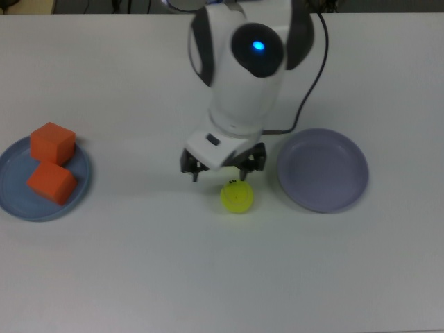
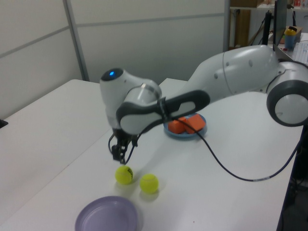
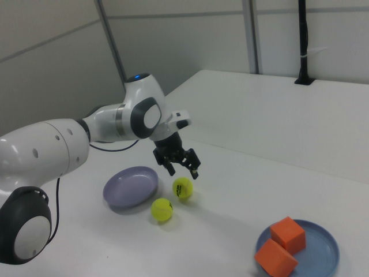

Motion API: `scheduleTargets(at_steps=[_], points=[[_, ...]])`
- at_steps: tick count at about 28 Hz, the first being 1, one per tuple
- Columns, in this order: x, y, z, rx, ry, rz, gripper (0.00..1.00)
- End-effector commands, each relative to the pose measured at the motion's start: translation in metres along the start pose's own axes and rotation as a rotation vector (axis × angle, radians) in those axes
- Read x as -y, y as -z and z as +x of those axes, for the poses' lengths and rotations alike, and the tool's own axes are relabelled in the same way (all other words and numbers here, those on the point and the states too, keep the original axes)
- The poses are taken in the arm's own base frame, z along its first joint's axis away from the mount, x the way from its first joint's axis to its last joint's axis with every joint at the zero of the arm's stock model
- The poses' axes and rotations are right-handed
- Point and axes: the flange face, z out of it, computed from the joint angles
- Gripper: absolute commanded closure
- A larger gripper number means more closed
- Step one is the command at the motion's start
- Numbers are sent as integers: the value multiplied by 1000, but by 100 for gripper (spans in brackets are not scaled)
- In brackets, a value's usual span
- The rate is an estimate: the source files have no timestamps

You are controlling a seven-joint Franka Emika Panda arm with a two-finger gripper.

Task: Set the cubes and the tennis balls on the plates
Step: 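Move the gripper down to the nearer tennis ball and grasp it, then carry the tennis ball onto the lavender plate and release it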

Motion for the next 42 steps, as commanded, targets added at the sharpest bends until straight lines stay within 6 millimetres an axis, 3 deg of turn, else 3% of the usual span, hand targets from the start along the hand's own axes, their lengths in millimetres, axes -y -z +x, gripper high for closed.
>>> scheduleTargets(at_steps=[1, 8, 11, 14, 16, 17, 18, 21, 25, 28, 32, 35, 37, 38, 39, 40, 42], points=[[24, -15, 1, -30, 16, -23, 0], [38, -46, 3, -34, 26, -70, 1], [42, -47, 3, -41, 33, -87, 10], [51, -53, -1, -30, 50, -94, 36], [54, -53, -2, -30, 54, -91, 68], [58, -52, -3, -30, 49, -89, 90], [59, -51, -2, -33, 47, -88, 99], [61, -45, -1, -44, 37, -83, 100], [77, -6, 0, -94, 45, -48, 100], [103, 26, -6, -128, 64, -5, 100], [131, 45, -14, -144, 86, 26, 100], [144, 44, -19, -139, 88, 29, 98], [151, 42, -23, -125, 88, 28, 84], [153, 40, -24, -118, 86, 26, 68], [153, 39, -25, -113, 80, 26, 40], [153, 36, -25, -106, 55, 29, 0], [155, 34, -26, -104, 38, 26, 0]])
